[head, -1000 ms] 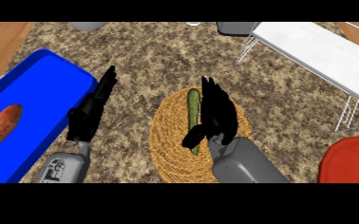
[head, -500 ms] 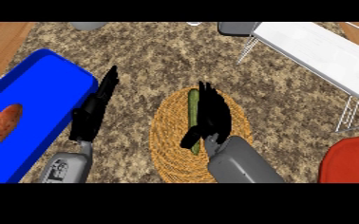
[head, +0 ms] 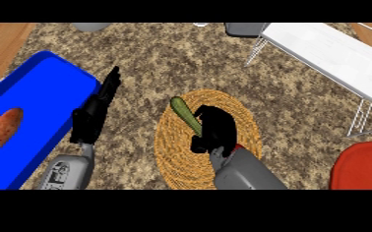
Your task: Pick the squash from the placemat and place it in the tiered shelf
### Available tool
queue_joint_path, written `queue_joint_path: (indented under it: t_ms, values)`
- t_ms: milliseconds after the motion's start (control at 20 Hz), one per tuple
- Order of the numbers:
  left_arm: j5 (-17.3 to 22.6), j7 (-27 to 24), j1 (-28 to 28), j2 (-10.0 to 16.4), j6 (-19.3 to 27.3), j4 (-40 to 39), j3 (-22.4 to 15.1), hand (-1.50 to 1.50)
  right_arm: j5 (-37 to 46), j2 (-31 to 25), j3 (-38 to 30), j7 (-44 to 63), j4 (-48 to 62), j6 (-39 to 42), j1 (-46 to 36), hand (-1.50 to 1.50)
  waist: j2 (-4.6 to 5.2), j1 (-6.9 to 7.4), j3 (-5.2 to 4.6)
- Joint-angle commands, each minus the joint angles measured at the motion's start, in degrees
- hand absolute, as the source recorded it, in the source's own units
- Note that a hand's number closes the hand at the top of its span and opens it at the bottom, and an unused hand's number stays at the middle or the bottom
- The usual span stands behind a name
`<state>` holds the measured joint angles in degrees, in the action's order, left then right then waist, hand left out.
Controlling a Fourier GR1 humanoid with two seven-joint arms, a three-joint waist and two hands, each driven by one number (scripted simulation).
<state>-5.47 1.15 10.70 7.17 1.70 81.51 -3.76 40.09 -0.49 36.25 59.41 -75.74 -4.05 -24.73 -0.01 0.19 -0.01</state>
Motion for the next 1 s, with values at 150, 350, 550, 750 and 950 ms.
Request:
queue_joint_path:
  t_ms: [150,350,550,750,950]
  values:
    - [-0.6,1.2,-2.1,-0.4,-1.4,3.6,-0.1,0.0,2.7,0.5,2.0,4.3,-1.0,1.1,-2.5,1.5,-0.04,0.05,0.01]
    - [-0.7,-0.7,-1.7,-1.3,-1.3,0.8,-0.1,0.0,4.3,0.5,-2.3,2.1,6.2,-3.4,-4.3,1.5,0.07,0.19,0.0]
    - [-0.8,1.7,0.8,-1.4,-1.0,2.2,-0.5,0.0,5.4,0.5,-11.1,16.3,11.8,-7.9,-14.2,1.5,0.52,1.9,-0.07]
    - [-0.5,1.6,1.6,-1.5,-1.9,0.3,-0.6,0.0,7.7,0.5,-14.1,20.4,16.9,-12.9,-20.0,1.5,0.76,2.82,-0.09]
    - [-1.6,1.2,1.1,-2.2,-1.2,0.6,-1.6,0.0,11.8,0.5,-14.9,19.7,17.5,-21.3,-23.7,1.5,0.38,2.79,-0.04]
